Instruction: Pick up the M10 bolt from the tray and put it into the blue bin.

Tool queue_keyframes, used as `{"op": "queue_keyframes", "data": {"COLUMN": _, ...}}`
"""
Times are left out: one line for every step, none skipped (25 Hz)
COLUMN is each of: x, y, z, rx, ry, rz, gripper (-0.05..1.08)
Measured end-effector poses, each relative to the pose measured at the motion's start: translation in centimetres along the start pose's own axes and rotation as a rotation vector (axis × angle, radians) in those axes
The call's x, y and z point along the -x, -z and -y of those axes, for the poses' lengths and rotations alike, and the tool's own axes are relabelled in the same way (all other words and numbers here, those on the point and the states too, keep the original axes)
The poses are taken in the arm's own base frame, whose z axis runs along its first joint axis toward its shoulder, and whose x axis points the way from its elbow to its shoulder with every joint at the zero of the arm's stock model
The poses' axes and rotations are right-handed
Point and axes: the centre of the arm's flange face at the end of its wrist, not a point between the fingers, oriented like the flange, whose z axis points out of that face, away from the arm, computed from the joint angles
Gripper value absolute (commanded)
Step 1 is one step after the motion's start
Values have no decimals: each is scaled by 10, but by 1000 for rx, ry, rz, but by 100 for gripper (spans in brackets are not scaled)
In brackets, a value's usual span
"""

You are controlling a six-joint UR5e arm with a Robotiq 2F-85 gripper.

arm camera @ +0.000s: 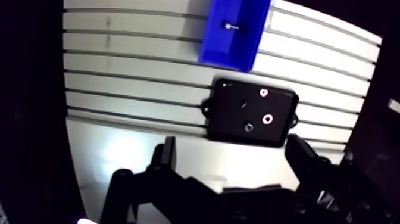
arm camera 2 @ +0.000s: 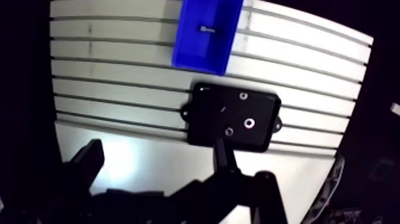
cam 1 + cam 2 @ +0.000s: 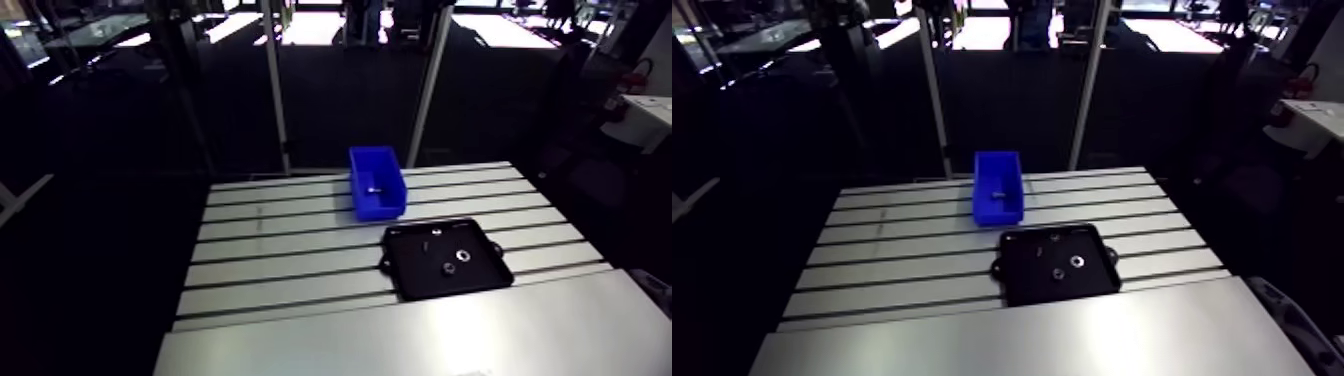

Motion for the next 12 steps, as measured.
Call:
{"op": "queue_keyframes", "data": {"x": 6, "y": 5, "z": 0, "rx": -2, "ry": -27, "rz": 0, "gripper": 1}}
{"op": "queue_keyframes", "data": {"x": 13, "y": 10, "z": 0, "rx": -4, "ry": -57, "rz": 2, "gripper": 1}}
{"op": "queue_keyframes", "data": {"x": 21, "y": 15, "z": 1, "rx": -6, "ry": -85, "rz": 5, "gripper": 1}}
{"op": "queue_keyframes", "data": {"x": 29, "y": 20, "z": 2, "rx": -7, "ry": -110, "rz": 9, "gripper": 1}}
{"op": "queue_keyframes", "data": {"x": 37, "y": 24, "z": 3, "rx": -7, "ry": -130, "rz": 11, "gripper": 1}}
{"op": "queue_keyframes", "data": {"x": 45, "y": 27, "z": 5, "rx": -7, "ry": -144, "rz": 14, "gripper": 1}}
{"op": "queue_keyframes", "data": {"x": 52, "y": 29, "z": 6, "rx": -4, "ry": -153, "rz": 16, "gripper": 1}}
{"op": "queue_keyframes", "data": {"x": 57, "y": 29, "z": 7, "rx": -3, "ry": -158, "rz": 20, "gripper": 1}}
{"op": "queue_keyframes", "data": {"x": 62, "y": 28, "z": 9, "rx": 0, "ry": -161, "rz": 24, "gripper": 1}}
{"op": "queue_keyframes", "data": {"x": 66, "y": 26, "z": 10, "rx": 4, "ry": -162, "rz": 30, "gripper": 1}}
{"op": "queue_keyframes", "data": {"x": 69, "y": 24, "z": 10, "rx": 7, "ry": -162, "rz": 36, "gripper": 1}}
{"op": "queue_keyframes", "data": {"x": 72, "y": 22, "z": 11, "rx": 11, "ry": -162, "rz": 41, "gripper": 1}}
